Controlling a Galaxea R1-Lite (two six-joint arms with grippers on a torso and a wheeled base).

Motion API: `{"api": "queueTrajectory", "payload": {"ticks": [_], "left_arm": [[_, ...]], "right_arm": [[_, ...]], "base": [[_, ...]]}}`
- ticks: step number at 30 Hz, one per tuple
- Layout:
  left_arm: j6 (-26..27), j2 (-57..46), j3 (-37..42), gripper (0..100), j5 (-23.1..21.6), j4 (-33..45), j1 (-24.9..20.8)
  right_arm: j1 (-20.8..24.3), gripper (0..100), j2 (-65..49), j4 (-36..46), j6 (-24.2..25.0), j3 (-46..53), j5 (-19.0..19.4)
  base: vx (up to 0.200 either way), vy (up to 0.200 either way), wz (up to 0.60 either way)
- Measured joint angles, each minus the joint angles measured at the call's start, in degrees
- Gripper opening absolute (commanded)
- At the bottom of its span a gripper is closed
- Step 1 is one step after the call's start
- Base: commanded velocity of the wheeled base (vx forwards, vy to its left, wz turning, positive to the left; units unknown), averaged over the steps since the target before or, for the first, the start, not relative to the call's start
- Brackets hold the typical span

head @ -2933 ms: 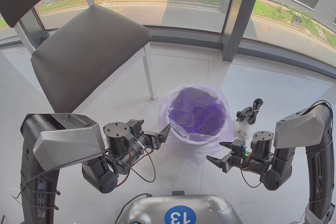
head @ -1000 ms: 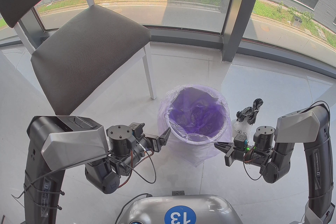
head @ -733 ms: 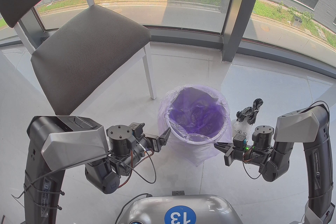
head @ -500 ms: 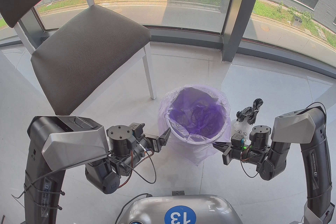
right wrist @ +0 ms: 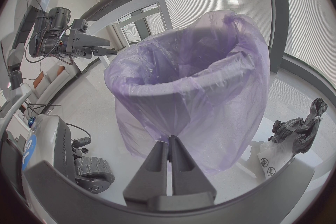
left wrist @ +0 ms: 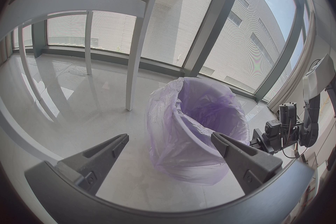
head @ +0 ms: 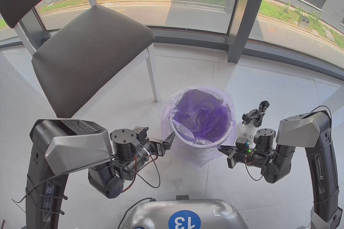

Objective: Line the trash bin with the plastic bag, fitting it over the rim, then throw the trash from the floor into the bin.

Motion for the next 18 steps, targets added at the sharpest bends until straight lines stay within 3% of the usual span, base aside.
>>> {"api": "queueTrajectory", "payload": {"ticks": [18], "left_arm": [[0.46, -0.72, 1.07, 100, 0.11, -1.80, -0.61]], "right_arm": [[-0.57, 100, -7.38, -7.41, 0.24, 14.52, 1.58]], "base": [[0.000, 0.000, 0.00]]}}
